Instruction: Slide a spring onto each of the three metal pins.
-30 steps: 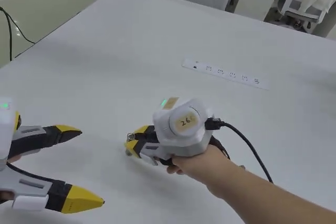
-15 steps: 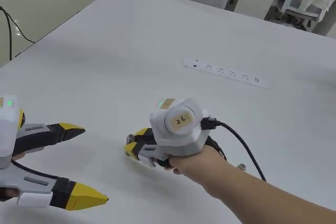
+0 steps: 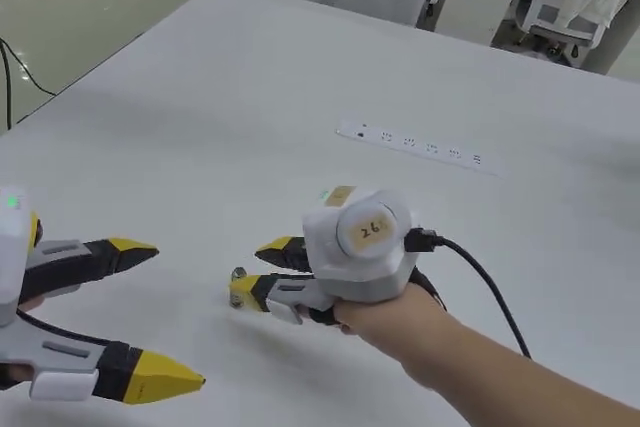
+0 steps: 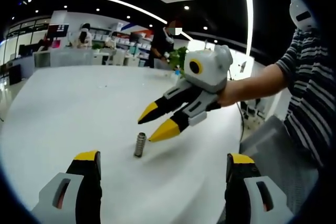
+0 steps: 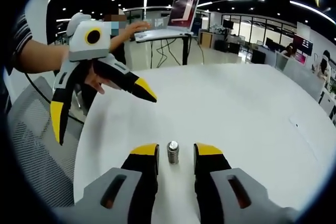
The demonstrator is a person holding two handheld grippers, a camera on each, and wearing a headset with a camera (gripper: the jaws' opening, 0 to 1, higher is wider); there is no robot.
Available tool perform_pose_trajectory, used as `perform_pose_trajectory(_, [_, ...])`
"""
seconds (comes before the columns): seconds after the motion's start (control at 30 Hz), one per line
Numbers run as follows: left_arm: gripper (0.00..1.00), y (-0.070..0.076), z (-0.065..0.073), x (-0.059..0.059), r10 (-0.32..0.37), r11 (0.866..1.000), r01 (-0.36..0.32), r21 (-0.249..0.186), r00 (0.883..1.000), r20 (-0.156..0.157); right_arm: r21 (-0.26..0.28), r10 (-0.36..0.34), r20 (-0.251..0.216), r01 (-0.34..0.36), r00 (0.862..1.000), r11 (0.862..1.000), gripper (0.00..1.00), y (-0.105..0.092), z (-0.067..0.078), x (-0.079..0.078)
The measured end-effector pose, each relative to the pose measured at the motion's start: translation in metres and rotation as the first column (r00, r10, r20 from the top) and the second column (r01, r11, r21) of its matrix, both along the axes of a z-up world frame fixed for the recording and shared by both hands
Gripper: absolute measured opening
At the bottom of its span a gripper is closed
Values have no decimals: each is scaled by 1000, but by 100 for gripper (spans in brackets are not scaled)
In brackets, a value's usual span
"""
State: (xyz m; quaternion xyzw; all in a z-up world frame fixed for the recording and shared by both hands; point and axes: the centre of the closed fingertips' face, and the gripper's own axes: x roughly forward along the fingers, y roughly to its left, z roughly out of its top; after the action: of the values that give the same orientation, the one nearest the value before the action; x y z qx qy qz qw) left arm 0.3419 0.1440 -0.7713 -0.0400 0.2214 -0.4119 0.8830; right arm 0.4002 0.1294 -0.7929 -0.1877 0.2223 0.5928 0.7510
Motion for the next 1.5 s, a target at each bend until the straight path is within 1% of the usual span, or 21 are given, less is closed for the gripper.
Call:
perform_pose_trajectory(0.07, [97,-2,1,1,-6,1000,6,3,1000,2,13,-16,4,16,1000,1000,26,-3,5,1])
perform_pose_trajectory(0.13, [97,-3,1,3,-7,1000,7,8,1000,4,45,-46,-7,46,999,998,28,-5,10,3])
perform_pose_trajectory(0.17, [97,-3,2,3,-8,1000,8,6,1000,6,68,-56,-15,57,998,996,30,-5,14,2])
perform_pose_trajectory(0.2, [97,-3,3,4,-8,1000,8,4,1000,8,79,-60,-15,61,998,995,32,-7,16,2])
perform_pose_trajectory(0.27, [96,-4,5,5,-8,1000,8,3,1000,10,82,-68,-6,69,998,994,35,-10,18,1])
perform_pose_trajectory(0.37, [96,-5,7,7,-13,1000,13,8,1000,15,86,-93,-6,93,996,992,38,-19,22,2])
perform_pose_trajectory(0.47, [96,-6,8,9,-11,1000,11,9,1000,19,122,-111,-5,111,994,986,47,-26,29,3])
perform_pose_trajectory(0.53, [96,-7,9,11,-7,1000,7,4,1000,22,138,-122,-12,123,992,983,49,-32,32,3])
perform_pose_trajectory(0.6, [97,-9,11,13,-4,1000,4,-3,1000,26,145,-134,-25,137,991,980,51,-37,32,4])
perform_pose_trajectory(0.77, [98,-14,15,16,-2,1000,3,-18,999,38,151,-154,-27,156,988,976,56,-49,33,3])
perform_pose_trajectory(0.83, [98,-16,16,17,-7,1000,8,-12,999,51,158,-167,-27,169,986,973,61,-55,34,2])
perform_pose_trajectory(0.93, [98,-18,17,18,-9,1000,10,-15,999,50,165,-187,-12,186,982,968,71,-62,35,3])
perform_pose_trajectory(1.0, [98,-19,17,19,-11,1000,12,-15,999,53,163,-201,3,198,980,967,74,-70,35,3])
perform_pose_trajectory(1.07, [98,-20,17,20,-13,1000,13,-16,998,55,166,-215,3,211,977,963,77,-79,35,3])
perform_pose_trajectory(1.2, [98,-22,17,21,-9,1000,10,-20,998,61,186,-250,22,242,968,952,84,-98,38,4])
perform_pose_trajectory(1.33, [98,-24,16,21,-16,1000,17,-16,998,64,186,-283,19,274,959,943,89,-116,35,4])
perform_pose_trajectory(1.4, [98,-24,16,21,-15,1000,16,-15,998,65,181,-298,12,291,954,939,90,-125,33,4])
perform_pose_trajectory(1.5, [98,-22,17,22,-8,1000,9,-20,997,73,180,-312,8,305,950,935,92,-135,30,2])
